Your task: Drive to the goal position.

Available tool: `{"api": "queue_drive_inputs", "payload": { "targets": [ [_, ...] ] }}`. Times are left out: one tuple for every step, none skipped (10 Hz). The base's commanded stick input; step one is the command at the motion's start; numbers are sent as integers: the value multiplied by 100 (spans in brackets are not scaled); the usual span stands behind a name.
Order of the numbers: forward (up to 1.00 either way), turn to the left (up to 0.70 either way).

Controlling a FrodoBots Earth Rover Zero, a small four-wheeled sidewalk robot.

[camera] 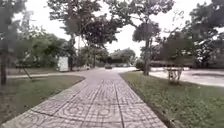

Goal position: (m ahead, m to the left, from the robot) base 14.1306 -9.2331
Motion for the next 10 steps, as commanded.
{"api": "queue_drive_inputs", "payload": {
  "targets": [
    [100, 0],
    [100, 0],
    [100, 0],
    [100, 0],
    [100, 0],
    [100, 0],
    [100, 0],
    [100, 0],
    [100, 0],
    [100, 0]
  ]
}}
